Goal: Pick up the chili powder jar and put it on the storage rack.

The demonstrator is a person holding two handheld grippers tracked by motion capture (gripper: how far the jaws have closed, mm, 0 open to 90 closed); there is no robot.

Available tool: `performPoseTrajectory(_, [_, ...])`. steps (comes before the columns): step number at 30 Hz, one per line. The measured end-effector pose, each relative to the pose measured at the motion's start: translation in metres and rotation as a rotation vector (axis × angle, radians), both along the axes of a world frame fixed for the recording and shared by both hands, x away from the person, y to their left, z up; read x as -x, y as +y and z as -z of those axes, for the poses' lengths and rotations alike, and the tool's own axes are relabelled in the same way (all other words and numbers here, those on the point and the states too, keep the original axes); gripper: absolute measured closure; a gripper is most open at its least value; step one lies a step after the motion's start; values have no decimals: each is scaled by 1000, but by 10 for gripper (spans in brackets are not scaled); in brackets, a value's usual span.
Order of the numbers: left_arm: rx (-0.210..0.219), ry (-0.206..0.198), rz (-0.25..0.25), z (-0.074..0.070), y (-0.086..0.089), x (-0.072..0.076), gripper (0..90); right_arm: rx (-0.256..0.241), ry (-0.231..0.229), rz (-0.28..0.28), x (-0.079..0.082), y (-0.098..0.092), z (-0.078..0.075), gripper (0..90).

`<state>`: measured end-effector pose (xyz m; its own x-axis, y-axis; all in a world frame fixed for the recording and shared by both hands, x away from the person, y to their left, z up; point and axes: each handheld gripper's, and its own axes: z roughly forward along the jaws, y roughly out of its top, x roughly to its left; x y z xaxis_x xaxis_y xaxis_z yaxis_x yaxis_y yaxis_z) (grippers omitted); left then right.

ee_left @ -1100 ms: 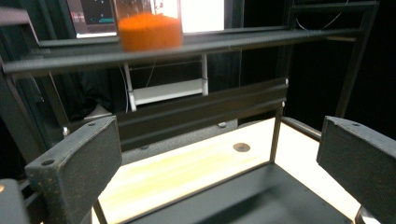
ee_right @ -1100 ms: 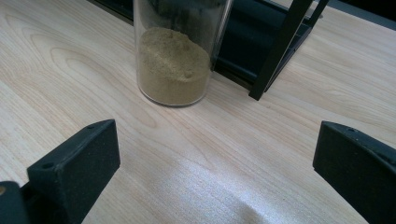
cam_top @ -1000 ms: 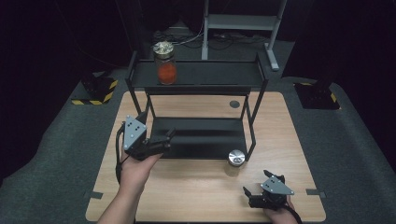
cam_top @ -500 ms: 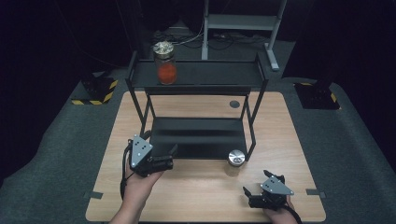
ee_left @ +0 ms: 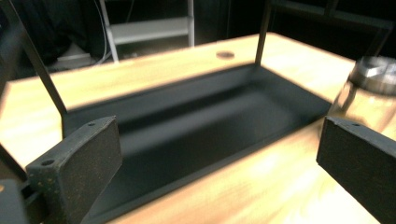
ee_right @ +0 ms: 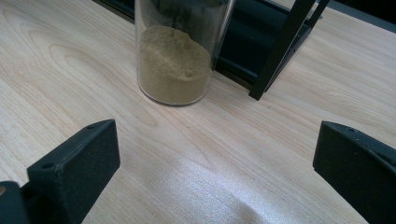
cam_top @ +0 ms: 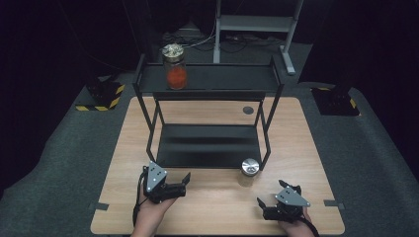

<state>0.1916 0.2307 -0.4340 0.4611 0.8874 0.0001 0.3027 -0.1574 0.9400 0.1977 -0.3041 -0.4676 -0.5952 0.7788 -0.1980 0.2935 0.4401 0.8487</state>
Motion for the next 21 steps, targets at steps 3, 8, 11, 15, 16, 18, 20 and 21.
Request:
performPoseTrajectory(3, [-46, 19, -6, 10, -2, 2, 4, 2, 0, 2, 0, 1, 0, 0])
performPoseTrajectory(8, [-89, 70, -2, 26, -2, 2, 4, 8, 1, 10, 0, 2, 0, 0])
performPoseTrajectory(11, [-97, 108, 3, 33, 0, 0, 4, 12, 1, 15, 0, 4, -1, 0])
performPoseTrajectory(15, [-143, 123, 17, 36, -3, -2, 4, 19, 1, 23, 1, 5, -1, 0])
performPoseTrajectory(16, [-152, 125, 22, 36, -3, -3, 4, 20, 1, 25, 1, 6, -1, 0])
performPoseTrajectory(18, [-184, 125, 27, 35, -7, -2, 4, 20, 2, 28, 1, 6, -1, 0])
performPoseTrajectory(20, [-206, 113, 34, 35, -10, 1, 5, 18, 0, 34, 1, 6, -1, 0])
performPoseTrajectory(21, [-218, 109, 41, 35, -11, 3, 5, 19, -1, 38, 2, 7, -1, 0])
